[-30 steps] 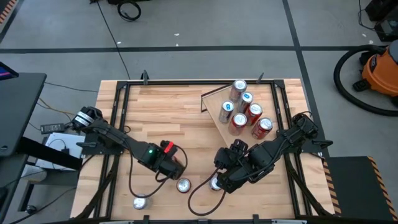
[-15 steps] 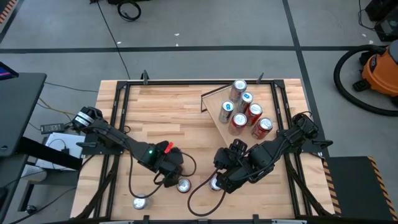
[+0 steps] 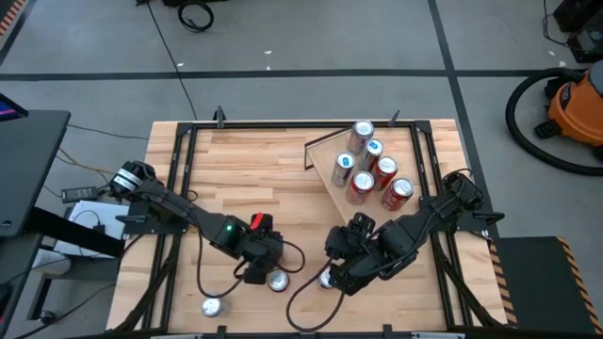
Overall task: Place canned beverage on shelf
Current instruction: Put the top left red soda can on the shelf
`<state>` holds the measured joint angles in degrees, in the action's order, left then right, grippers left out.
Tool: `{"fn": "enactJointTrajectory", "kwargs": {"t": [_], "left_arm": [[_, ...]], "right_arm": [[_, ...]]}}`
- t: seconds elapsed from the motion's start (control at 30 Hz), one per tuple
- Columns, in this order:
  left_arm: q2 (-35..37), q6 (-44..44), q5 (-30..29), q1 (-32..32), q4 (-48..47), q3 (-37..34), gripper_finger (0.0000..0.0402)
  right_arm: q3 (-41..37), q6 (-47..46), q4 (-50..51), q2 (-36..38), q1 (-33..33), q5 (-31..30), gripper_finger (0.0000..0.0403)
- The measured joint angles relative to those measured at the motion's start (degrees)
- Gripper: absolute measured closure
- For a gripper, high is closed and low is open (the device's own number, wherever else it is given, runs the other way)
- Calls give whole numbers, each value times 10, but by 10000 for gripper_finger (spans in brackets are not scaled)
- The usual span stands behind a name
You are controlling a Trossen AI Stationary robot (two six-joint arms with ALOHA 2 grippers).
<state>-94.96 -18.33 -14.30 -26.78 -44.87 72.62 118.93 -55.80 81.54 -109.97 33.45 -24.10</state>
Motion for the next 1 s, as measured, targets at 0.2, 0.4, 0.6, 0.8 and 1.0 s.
{"fn": "enactJointTrajectory", "kwargs": {"t": [0.2,0.4,0.6,0.8,1.0], "left_arm": [[1,0,1,12,19,1,6],[1,-6,5,15,-13,20,6],[1,-39,9,15,-98,69,6],[2,-44,47,3,-166,74,6],[1,-77,-6,-1,-153,17,6]], "right_arm": [[0,3,0,0,0,-1,35],[0,14,0,0,-3,-1,35],[0,32,0,0,-12,-1,35],[0,50,-5,0,-22,0,35],[0,61,-22,0,-26,1,35]]}}
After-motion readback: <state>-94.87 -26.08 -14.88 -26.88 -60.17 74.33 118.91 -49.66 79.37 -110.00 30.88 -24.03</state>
